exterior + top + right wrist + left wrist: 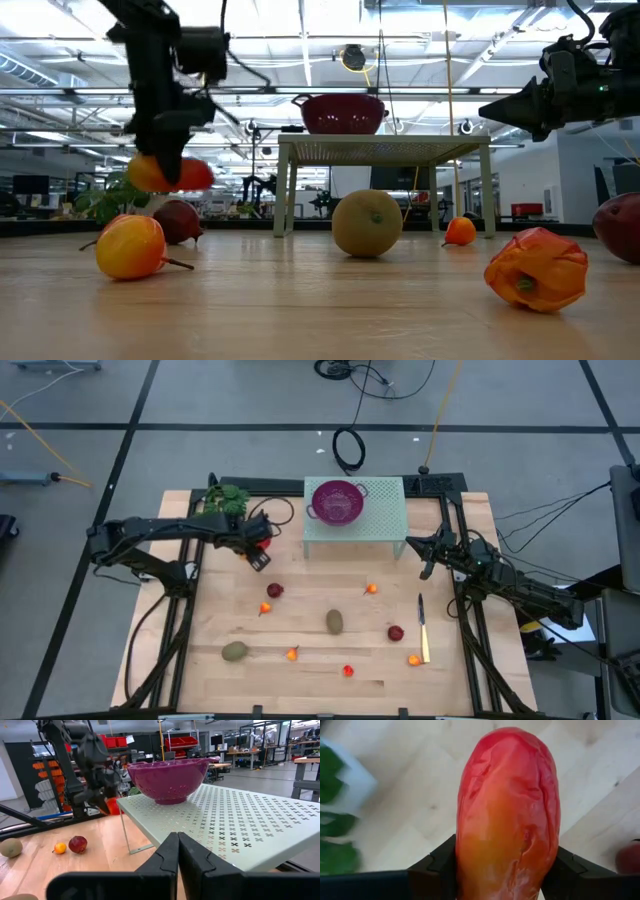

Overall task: Pick & Place Fruit
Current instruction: Put the mango in the violet strainer bowl on the shelf

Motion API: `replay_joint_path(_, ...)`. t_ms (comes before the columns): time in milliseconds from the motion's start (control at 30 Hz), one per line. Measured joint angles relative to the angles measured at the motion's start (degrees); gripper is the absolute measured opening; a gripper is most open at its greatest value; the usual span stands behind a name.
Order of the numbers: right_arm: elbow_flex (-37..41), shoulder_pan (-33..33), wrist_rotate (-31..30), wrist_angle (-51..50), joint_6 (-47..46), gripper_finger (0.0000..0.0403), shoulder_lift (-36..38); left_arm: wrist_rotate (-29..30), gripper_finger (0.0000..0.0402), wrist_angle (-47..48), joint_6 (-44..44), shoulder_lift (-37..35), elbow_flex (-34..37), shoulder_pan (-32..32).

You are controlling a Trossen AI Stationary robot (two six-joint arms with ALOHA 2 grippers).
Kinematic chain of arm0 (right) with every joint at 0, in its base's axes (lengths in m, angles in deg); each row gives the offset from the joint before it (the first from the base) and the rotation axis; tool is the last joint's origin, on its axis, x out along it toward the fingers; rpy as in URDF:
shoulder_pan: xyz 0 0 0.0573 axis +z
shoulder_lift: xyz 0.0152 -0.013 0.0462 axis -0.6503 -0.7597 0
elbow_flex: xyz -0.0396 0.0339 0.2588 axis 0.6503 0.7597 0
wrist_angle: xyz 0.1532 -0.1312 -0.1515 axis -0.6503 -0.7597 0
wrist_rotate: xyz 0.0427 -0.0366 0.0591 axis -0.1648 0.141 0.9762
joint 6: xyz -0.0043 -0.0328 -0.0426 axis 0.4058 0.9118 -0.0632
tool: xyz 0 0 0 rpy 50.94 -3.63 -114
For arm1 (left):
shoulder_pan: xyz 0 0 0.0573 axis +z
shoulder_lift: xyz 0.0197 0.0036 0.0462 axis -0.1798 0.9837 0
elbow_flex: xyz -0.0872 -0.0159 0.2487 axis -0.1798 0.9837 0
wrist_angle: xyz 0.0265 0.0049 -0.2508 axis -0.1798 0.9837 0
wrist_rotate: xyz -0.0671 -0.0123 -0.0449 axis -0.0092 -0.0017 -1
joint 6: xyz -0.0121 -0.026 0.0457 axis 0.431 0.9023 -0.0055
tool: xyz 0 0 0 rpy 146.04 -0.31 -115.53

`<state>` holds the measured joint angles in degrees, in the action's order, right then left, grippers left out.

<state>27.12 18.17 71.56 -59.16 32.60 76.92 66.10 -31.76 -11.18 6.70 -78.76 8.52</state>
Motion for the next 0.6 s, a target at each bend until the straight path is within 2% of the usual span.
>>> replay_joint_path(600,0.0,0.0,0.0,0.0,0.0,0.0,0.0,18.4,0.0196,12.6,-1.3,0.0,-27.1,-1.8)
